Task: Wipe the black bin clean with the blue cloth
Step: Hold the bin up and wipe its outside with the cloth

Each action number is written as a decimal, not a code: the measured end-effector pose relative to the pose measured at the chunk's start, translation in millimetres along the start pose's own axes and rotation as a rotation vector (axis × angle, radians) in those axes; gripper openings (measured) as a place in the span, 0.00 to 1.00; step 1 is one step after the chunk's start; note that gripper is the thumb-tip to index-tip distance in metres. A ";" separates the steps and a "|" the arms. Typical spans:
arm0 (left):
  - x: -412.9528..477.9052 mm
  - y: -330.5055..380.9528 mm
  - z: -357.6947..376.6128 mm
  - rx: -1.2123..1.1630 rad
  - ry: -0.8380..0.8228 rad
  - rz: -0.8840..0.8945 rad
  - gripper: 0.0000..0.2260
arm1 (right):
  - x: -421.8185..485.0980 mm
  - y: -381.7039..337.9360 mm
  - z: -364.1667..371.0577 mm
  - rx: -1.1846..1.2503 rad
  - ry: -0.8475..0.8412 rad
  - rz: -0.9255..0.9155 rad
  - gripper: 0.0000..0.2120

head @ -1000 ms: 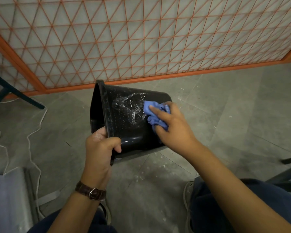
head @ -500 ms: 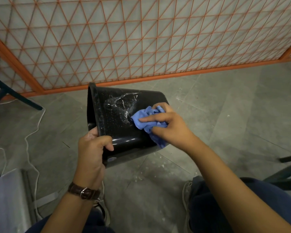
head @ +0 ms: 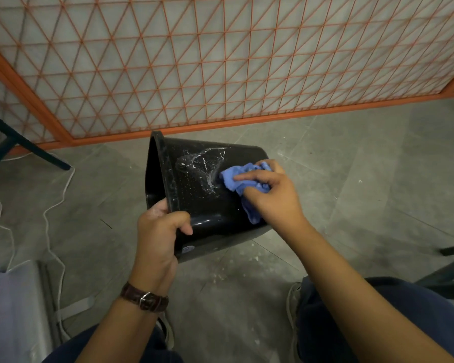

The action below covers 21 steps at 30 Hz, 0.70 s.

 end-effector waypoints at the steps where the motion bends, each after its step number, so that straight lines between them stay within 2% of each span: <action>1: -1.1 0.0 2.0 0.015 -0.007 0.007 0.12 | -1.7 0.9 1.3 -0.041 0.056 0.015 0.14; 3: -2.1 -0.1 4.2 0.038 -0.011 0.016 0.12 | -7.9 0.2 11.0 -0.088 0.022 -0.028 0.17; 5: -1.1 0.5 2.6 0.039 -0.002 0.018 0.13 | -14.9 -2.2 21.8 -0.076 -0.106 -0.113 0.21; 8: 0.4 2.1 -3.0 0.031 0.027 0.018 0.11 | -15.8 -8.8 22.2 -0.018 -0.228 -0.187 0.20; 11: -0.1 -0.8 -0.5 0.003 0.018 -0.017 0.11 | -5.4 -4.3 11.9 -0.045 -0.098 -0.085 0.16; 13: -0.8 -2.5 3.5 0.006 0.002 -0.026 0.11 | -5.4 -3.3 12.4 -0.136 -0.029 -0.070 0.17; 16: -1.7 -2.2 5.8 0.030 -0.018 -0.003 0.13 | -17.9 -6.2 24.1 -0.145 -0.154 -0.184 0.22; 19: -0.2 -0.6 0.2 0.018 0.006 -0.009 0.14 | -22.6 -12.3 27.5 -0.009 -0.328 -0.227 0.22; 21: -0.1 -2.0 -0.9 -0.001 0.032 -0.046 0.13 | -15.3 -9.0 22.5 0.034 -0.291 -0.187 0.19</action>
Point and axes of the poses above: each hand's wrist, its own x-axis towards the middle knuckle, its own z-axis out of the palm, y = z × x, the point moved 4 cm from there along x, towards the middle knuckle, and after that the axes turned 1 degree about y, right-handed, at the moved point
